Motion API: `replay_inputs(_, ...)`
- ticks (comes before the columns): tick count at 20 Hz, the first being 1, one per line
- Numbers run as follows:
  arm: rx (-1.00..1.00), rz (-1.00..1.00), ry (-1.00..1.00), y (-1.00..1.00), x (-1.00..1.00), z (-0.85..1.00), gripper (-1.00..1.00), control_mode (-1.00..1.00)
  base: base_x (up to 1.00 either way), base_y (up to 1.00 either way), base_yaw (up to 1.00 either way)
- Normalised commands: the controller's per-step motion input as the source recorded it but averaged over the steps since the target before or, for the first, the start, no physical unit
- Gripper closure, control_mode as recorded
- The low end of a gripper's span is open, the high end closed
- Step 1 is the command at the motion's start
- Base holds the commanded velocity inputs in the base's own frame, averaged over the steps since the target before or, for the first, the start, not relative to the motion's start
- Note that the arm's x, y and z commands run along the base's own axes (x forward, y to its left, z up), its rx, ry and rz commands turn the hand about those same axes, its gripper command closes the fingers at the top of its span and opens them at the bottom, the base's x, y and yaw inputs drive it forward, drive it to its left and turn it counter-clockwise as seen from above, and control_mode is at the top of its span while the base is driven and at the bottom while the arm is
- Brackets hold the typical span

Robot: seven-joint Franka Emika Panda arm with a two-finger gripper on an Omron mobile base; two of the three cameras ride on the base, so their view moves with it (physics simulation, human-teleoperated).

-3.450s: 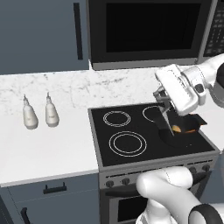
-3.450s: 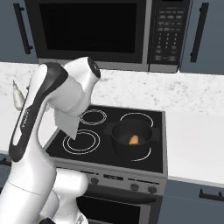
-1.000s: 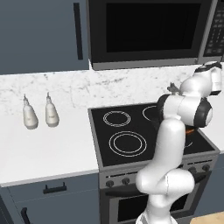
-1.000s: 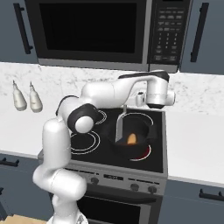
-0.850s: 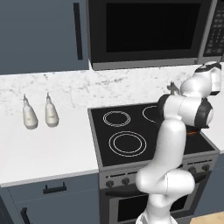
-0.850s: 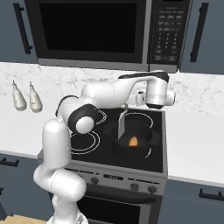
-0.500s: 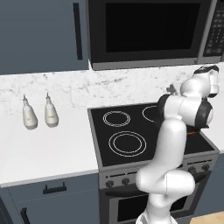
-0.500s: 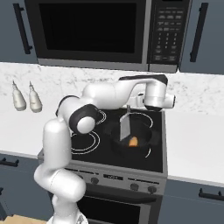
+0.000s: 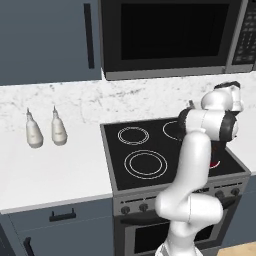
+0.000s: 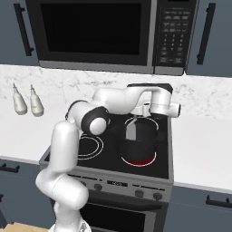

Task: Put the carrot and potato in the pot. Retrieve the spatula and lightly stir the vegetables in the pot.

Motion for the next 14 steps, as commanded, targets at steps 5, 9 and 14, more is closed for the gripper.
replay_inputs(5, -0.05, 0.01, 0.00, -0.37, 0.00, -0.35, 1.00, -1.00, 0.00, 0.00, 0.00)
replay_inputs(9, -0.14, 0.05, 0.00, -0.13, -0.18, -0.25, 1.00, -1.00, 0.00, 0.00, 0.00)
replay_inputs(14, -0.12, 0.00, 0.00, 0.09, -0.28, -0.10, 1.00, -1.00, 0.00, 0.00, 0.00)
